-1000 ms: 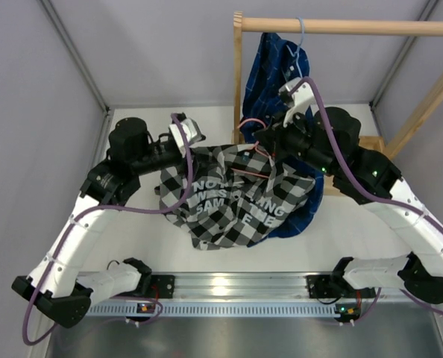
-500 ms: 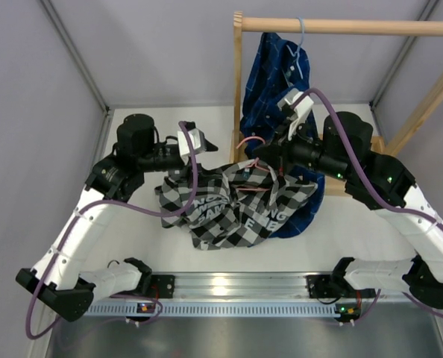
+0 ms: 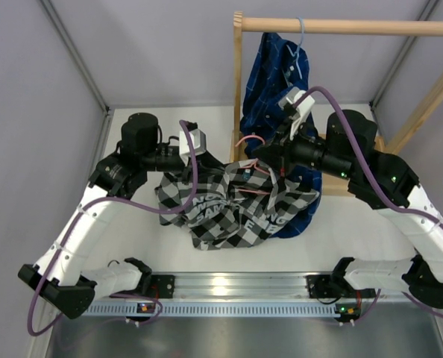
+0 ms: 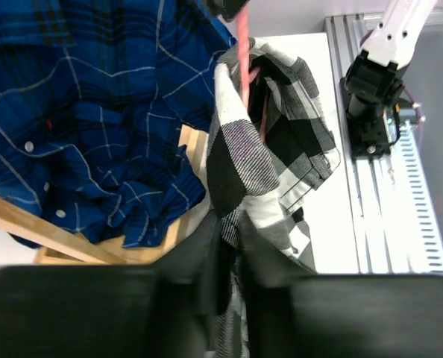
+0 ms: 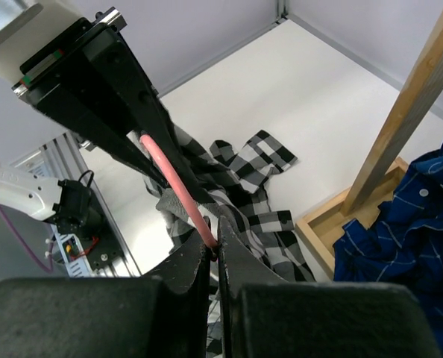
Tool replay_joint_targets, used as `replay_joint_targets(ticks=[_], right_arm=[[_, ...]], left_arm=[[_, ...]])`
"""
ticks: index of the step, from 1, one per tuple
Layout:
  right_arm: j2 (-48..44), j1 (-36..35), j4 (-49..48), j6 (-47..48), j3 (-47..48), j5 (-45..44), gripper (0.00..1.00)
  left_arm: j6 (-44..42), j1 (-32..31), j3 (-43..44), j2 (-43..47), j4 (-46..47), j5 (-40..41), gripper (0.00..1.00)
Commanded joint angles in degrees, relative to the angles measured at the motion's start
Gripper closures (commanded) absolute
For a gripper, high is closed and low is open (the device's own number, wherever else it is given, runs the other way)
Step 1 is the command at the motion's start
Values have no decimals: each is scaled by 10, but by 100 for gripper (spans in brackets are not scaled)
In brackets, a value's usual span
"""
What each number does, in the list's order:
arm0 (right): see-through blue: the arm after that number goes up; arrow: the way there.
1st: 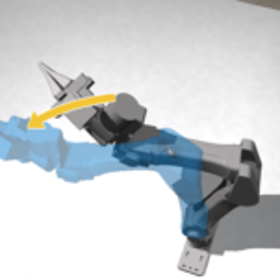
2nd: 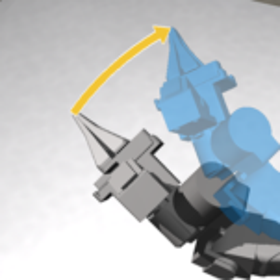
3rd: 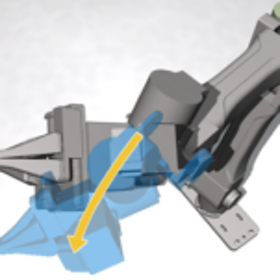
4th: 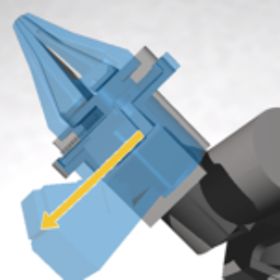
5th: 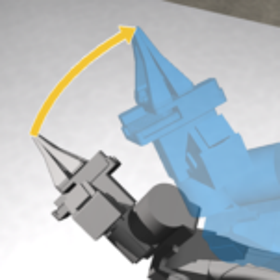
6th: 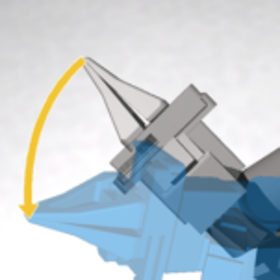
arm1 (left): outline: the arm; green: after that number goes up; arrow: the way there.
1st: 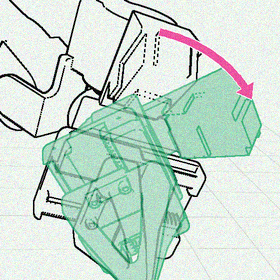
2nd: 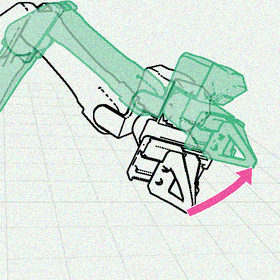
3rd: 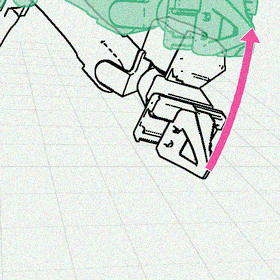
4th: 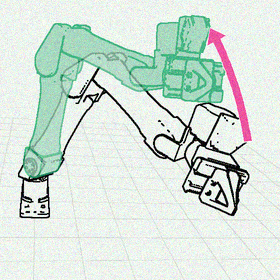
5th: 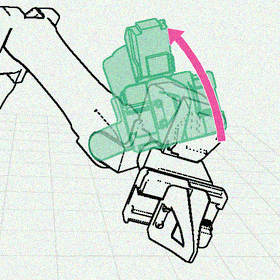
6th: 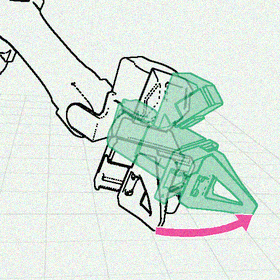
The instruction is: Place the shirt on the hanger
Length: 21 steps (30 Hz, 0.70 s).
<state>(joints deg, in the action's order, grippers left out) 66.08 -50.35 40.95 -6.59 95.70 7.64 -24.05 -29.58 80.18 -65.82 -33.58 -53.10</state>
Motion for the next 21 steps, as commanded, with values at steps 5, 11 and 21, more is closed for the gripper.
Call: replay_joint_targets(ticks=[5, 11, 21], right_arm=[[-4, 0, -25, -14, 22, 12, 100], [-16, 1, -33, -15, 8, 22, 100], [-48, 1, -34, 9, -24, 45, 52]], left_arm=[[-14, -1, 17, -1, 12, -24, 100], [-7, -1, 23, 15, 12, -64, 100], [10, -1, 24, 17, 12, -98, 100]])
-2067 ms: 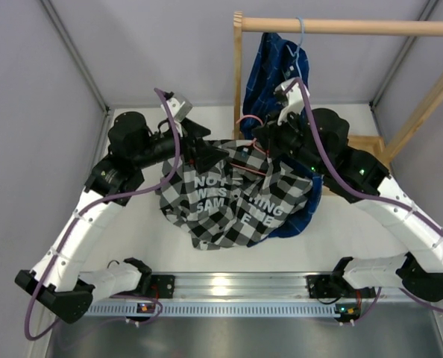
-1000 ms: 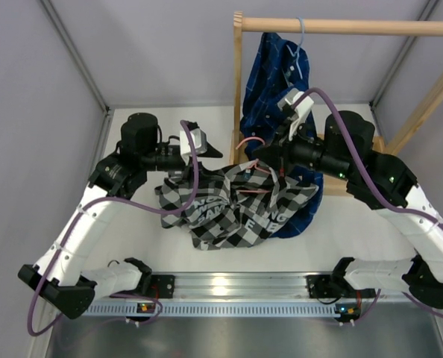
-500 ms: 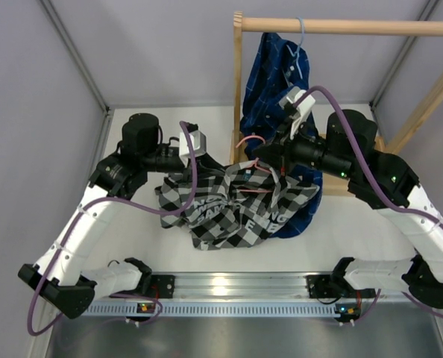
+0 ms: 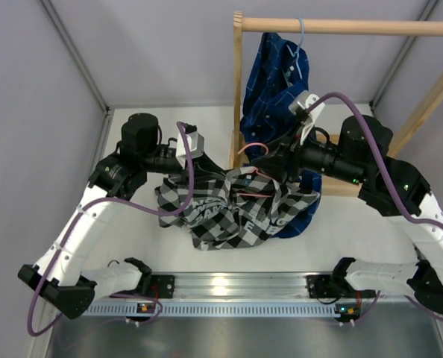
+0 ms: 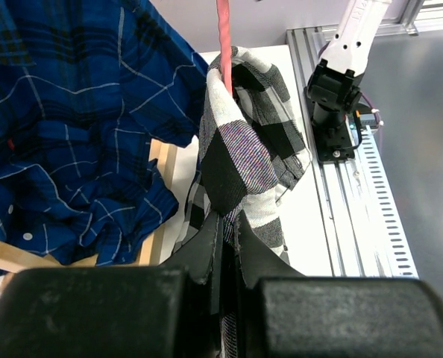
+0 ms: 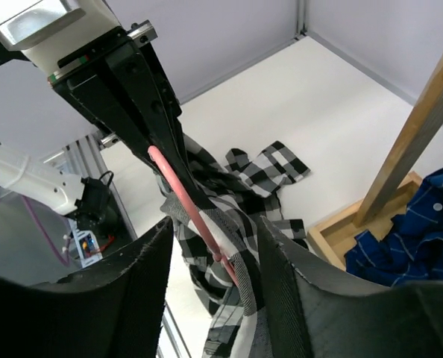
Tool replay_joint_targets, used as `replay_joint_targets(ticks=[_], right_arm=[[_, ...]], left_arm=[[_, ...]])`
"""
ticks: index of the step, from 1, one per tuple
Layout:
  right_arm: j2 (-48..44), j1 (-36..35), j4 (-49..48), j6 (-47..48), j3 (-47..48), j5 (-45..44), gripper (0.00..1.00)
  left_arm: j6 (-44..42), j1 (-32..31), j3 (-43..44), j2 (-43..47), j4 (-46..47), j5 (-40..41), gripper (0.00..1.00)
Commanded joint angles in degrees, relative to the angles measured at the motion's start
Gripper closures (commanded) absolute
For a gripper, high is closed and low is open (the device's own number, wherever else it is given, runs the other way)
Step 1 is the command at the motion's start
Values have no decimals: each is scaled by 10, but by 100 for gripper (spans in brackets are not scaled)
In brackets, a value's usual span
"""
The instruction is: Place the shirt on the hanger
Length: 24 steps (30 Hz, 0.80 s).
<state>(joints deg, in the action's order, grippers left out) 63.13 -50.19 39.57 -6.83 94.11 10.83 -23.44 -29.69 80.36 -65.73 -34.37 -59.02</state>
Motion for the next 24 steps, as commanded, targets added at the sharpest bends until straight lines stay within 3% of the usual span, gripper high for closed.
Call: replay_joint_targets(ticks=[1, 3, 9, 14, 18, 24], right_arm=[[-27, -2, -18, 16, -13, 11, 50], [-45, -1, 2, 42, -20, 19, 39], [-157, 0, 61, 167, -106, 3, 24], [-237, 0, 97, 216, -182, -21, 21], [-239, -1, 96, 238, -219, -49, 18], [-177, 0, 96, 255, -175, 58, 24]], left_arm=[[5, -1, 22, 16, 20, -38, 100], [4, 0, 23, 18, 18, -34, 100], [-4, 1, 31, 31, -6, -31, 100], [3, 1, 30, 46, -9, -44, 100], [13, 1, 30, 54, -8, -69, 100], [17, 1, 35, 54, -8, -124, 100]])
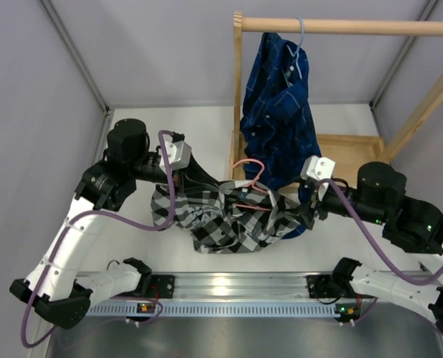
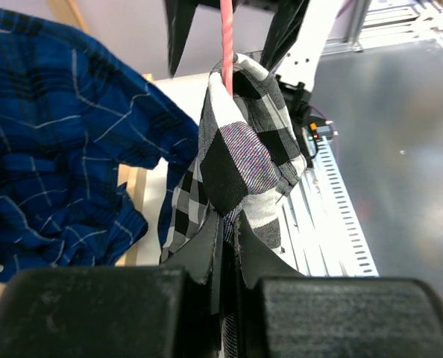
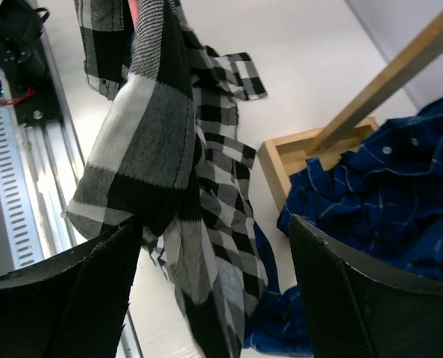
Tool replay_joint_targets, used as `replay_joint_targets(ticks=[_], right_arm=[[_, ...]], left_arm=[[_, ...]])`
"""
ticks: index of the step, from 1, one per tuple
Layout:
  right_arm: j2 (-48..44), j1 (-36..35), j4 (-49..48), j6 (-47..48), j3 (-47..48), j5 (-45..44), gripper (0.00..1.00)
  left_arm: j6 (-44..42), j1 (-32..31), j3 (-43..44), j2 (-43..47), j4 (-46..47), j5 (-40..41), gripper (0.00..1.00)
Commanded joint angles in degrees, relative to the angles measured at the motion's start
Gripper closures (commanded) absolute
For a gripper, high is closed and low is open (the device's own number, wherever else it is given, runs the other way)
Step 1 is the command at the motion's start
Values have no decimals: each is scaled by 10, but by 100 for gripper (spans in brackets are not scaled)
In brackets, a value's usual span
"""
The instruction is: Place the shirt on the hanger
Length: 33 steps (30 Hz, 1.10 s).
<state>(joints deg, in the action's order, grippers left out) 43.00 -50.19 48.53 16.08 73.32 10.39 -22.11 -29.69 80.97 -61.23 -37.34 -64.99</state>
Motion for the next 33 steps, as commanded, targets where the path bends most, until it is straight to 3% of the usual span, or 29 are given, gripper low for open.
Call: replay_joint_targets(ticks=[1, 5, 8, 9, 10, 15, 19, 20, 22, 23, 25, 33], right_arm=[[30, -1, 5, 27, 38, 73, 24], [62, 0, -12, 28, 48, 134, 33], [80, 0, -12, 30, 51, 149, 58], [81, -1, -12, 32, 52, 148, 89], [81, -1, -12, 33, 53, 144, 100], [49, -1, -45, 5, 50, 88, 100], [17, -1, -88, -26, 47, 116, 100], [8, -1, -93, -30, 48, 125, 100], [-1, -1, -102, -37, 53, 151, 100], [-8, -2, -103, -39, 61, 159, 100], [-16, -2, -102, -44, 72, 155, 100], [-49, -1, -65, -104, 209, 54, 100]], left_arm=[[4, 1, 31, 8, 21, -71, 100], [6, 1, 42, 1, 21, -92, 100], [7, 0, 45, 1, 22, -93, 100], [8, 1, 45, 1, 21, -87, 100], [8, 0, 45, 2, 22, -81, 100], [16, 1, 50, 10, 22, 19, 100], [72, 0, 80, 9, 46, 158, 97], [93, 1, 85, 13, 53, 176, 68], [124, 0, 95, 21, 73, 212, 27], [133, 0, 98, 33, 80, 248, 2], [154, 0, 110, 48, 86, 291, 2], [211, 0, 190, 146, 59, 633, 2]])
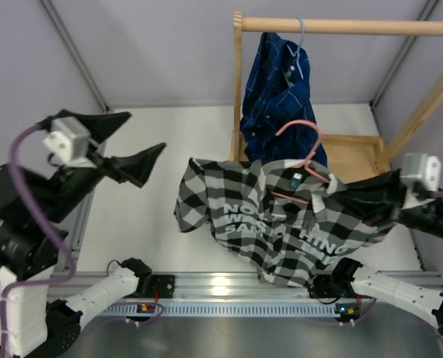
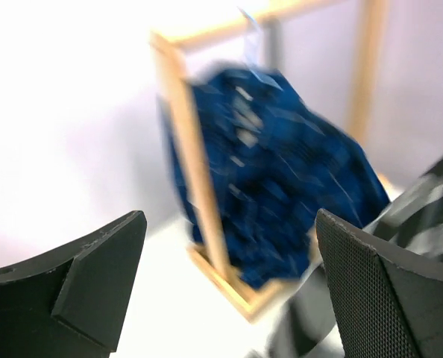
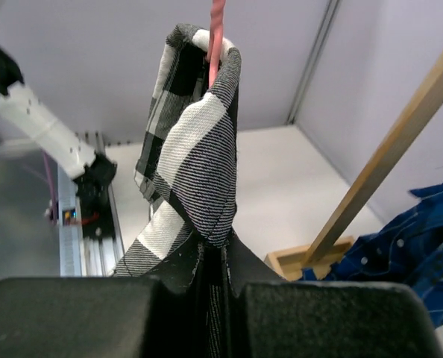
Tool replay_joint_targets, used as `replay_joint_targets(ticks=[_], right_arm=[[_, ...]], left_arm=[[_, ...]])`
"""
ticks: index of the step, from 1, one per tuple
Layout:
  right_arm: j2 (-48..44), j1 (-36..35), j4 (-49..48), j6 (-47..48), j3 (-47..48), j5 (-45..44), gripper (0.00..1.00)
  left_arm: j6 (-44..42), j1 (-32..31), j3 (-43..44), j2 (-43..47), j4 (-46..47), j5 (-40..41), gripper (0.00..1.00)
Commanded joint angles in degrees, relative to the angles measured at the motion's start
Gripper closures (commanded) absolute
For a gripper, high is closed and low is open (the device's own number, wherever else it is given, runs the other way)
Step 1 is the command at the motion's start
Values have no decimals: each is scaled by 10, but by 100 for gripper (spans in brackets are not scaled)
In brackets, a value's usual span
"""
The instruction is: Place the shirt on the hanger
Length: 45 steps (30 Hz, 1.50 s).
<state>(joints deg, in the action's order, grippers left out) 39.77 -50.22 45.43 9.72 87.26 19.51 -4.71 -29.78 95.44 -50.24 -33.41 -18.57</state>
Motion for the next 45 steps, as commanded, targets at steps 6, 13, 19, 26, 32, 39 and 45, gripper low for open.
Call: replay_joint_targets(ticks=[6, 13, 19, 26, 32, 39, 45], right_arm=[[-6, -1, -19, -137, 212, -133, 100], [22, -15, 18, -118, 376, -323, 100], [16, -41, 16, -82, 444, -414, 100], [5, -44, 19, -59, 484, -481, 100], [7, -45, 48, -6, 435, -649, 100], [9, -81, 115, -66, 270, -757, 100], [-8, -140, 116, -147, 118, -827, 100]], left_arm=[[13, 0, 52, 66, -23, 254, 2], [-2, -16, -30, 99, -31, 301, 2], [-22, -62, -89, 124, -31, 369, 2], [-34, -115, -100, 141, -42, 441, 2], [-14, -121, -128, 137, -44, 420, 2], [15, -121, -201, 95, -2, 377, 2], [30, -121, -250, 80, 37, 348, 2]])
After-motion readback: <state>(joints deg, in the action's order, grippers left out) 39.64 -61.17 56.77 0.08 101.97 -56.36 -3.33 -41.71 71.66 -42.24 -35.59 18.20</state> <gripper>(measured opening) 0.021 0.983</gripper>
